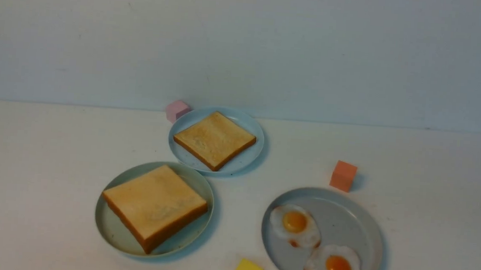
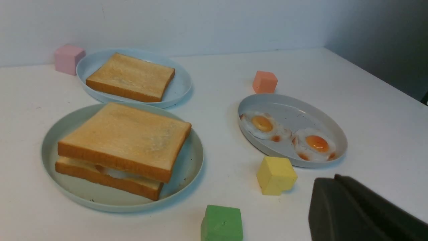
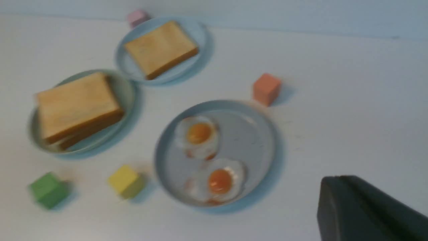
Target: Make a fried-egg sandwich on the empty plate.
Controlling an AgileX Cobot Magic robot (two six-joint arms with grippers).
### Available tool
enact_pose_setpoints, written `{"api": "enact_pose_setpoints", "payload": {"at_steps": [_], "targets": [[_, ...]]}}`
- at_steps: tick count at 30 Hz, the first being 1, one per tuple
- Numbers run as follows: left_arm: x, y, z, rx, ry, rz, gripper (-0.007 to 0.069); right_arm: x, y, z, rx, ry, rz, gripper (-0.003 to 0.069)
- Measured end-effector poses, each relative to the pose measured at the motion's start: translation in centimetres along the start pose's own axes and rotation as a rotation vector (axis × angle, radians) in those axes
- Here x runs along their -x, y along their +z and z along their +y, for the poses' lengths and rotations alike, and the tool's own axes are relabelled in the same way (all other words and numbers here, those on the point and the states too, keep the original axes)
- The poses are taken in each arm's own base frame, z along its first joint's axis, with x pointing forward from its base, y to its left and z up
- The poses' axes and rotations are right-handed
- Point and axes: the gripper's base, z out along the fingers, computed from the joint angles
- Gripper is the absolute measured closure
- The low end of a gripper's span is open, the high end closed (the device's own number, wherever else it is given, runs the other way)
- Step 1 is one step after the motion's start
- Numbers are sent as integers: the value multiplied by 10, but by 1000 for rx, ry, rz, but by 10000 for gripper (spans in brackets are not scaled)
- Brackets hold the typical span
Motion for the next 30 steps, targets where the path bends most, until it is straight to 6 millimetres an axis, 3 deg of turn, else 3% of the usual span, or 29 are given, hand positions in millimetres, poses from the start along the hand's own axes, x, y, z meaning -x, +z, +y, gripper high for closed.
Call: {"api": "enact_pose_setpoints", "payload": {"at_steps": [6,12,30], "targets": [[0,0,0,0,0,0,635,-106,39,-23,-206,35,-140,669],[0,0,0,0,1,0,633,-169,62,-29,-247,71,-166,669],[0,0,0,0,2,1,621,-171,62,-28,-231,142,-191,666]]}}
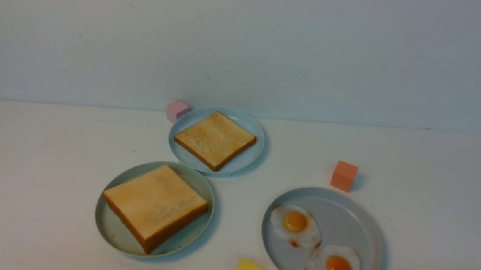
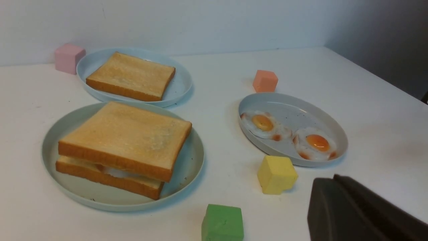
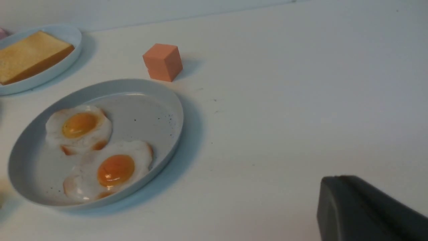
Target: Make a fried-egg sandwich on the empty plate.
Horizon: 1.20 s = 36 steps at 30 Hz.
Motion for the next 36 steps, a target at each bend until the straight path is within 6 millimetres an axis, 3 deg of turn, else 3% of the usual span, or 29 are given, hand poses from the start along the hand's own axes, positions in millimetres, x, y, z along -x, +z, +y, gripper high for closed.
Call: {"api": "enact_pose_setpoints", "payload": {"at_steps": [15,19,22,25,29,36], "targets": [[1,0,2,21,35,-19,612,0,0,0,0,1,1,659],[6,0,9,129,47,-86,638,0,0,0,0,1,1,655],[7,-5,19,304,30,-145,638,0,0,0,0,1,1,652],[-11,-7,31,474,-46,-138,638,0,0,0,0,1,1,652],[-34,-6,38,563,-143,7,638,0,0,0,0,1,1,645],[-40,-6,38,566,-192,46,638,0,0,0,0,8,1,640]]}}
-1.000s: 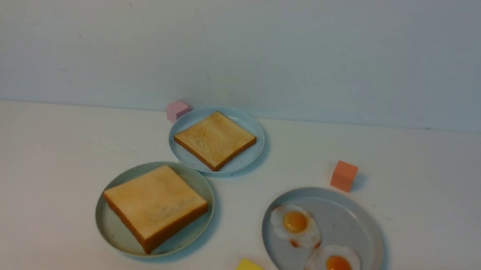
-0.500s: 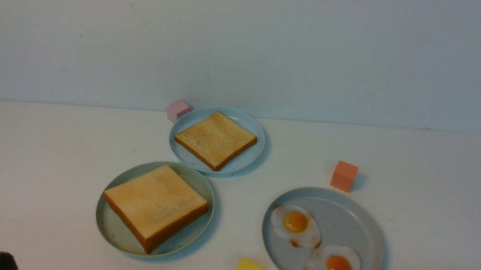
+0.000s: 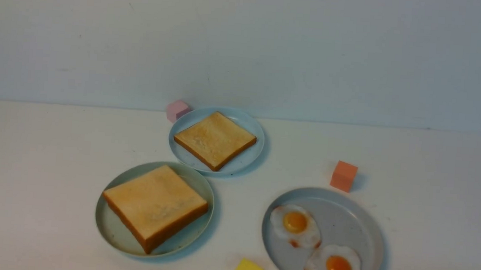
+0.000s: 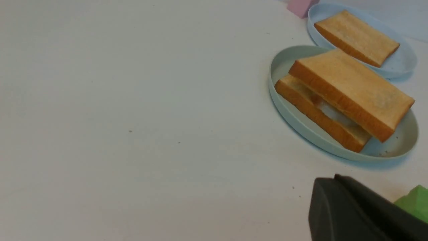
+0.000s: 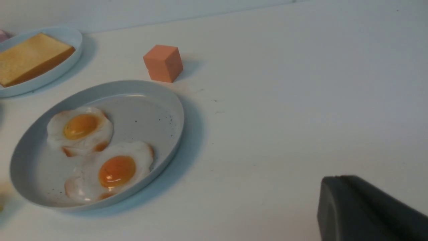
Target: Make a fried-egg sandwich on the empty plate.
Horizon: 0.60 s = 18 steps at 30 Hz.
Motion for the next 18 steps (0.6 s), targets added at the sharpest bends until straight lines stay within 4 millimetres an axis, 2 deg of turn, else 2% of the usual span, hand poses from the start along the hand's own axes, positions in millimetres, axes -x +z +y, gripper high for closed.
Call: {"api": "enact_pose_setpoints", "payload": {"at_steps": [18], "targets": [[0,0,0,-2,-8,2,638,0,0,0,0,3,0,620]]}}
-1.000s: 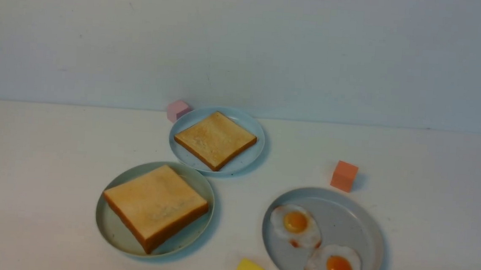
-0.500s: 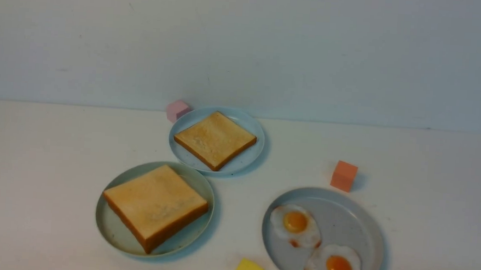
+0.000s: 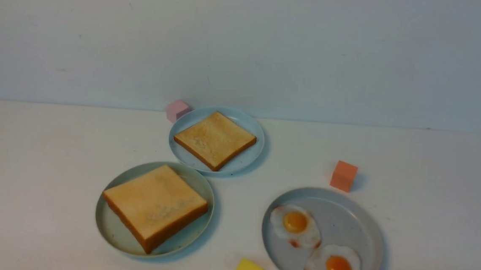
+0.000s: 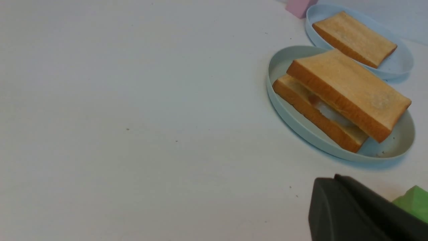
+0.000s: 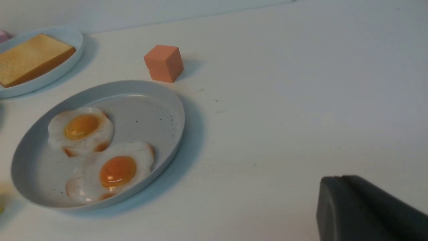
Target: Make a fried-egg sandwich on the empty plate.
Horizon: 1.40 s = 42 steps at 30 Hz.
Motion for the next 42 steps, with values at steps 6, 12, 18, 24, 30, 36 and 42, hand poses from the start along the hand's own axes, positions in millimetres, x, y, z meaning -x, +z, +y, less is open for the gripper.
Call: {"api": "enact_pose_setpoints", "payload": {"at_steps": [6,12,18,24,30,36,42], "targets": [[0,0,0,0,0,0,638,0,0,0,0,1,0,620],[0,0,0,0,0,0,638,0,0,0,0,1,0,620],[0,0,0,0,0,0,638,0,0,0,0,2,0,620],[0,0,0,0,0,0,638,0,0,0,0,2,0,620],[0,0,0,0,0,0,634,0,0,0,0,2,0,620],[0,0,0,0,0,0,630,0,0,0,0,2,0,620],[0,0,0,0,0,0,627,0,0,0,0,2,0,620]]}}
